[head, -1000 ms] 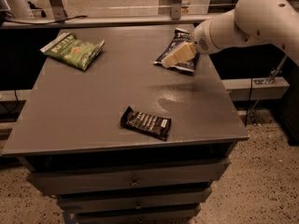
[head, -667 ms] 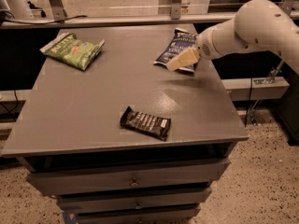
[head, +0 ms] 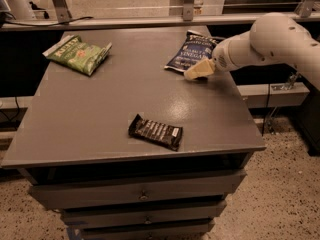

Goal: Move blue chip bag near green jalapeno chip bag

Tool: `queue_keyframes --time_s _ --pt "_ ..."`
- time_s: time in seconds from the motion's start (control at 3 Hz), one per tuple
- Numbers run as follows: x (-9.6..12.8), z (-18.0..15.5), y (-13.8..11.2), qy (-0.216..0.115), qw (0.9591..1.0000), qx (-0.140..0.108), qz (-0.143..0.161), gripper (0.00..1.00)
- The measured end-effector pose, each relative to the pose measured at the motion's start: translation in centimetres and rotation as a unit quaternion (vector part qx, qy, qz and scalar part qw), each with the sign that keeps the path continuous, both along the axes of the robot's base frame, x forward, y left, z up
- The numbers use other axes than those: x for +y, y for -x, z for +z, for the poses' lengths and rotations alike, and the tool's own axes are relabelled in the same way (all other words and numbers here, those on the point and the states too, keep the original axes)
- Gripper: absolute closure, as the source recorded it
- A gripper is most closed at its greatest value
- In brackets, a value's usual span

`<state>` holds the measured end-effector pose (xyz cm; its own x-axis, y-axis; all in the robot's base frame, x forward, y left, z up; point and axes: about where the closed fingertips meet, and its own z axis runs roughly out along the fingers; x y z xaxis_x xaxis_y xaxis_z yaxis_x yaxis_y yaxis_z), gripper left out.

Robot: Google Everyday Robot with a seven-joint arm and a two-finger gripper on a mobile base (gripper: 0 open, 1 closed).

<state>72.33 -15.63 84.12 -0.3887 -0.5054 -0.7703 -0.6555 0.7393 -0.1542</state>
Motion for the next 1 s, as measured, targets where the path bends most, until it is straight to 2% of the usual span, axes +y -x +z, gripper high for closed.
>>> queue_keyframes --time_s 1.0 --pt "0.61 0.2 0.26 -0.002 1.0 -0.005 0.007 0.87"
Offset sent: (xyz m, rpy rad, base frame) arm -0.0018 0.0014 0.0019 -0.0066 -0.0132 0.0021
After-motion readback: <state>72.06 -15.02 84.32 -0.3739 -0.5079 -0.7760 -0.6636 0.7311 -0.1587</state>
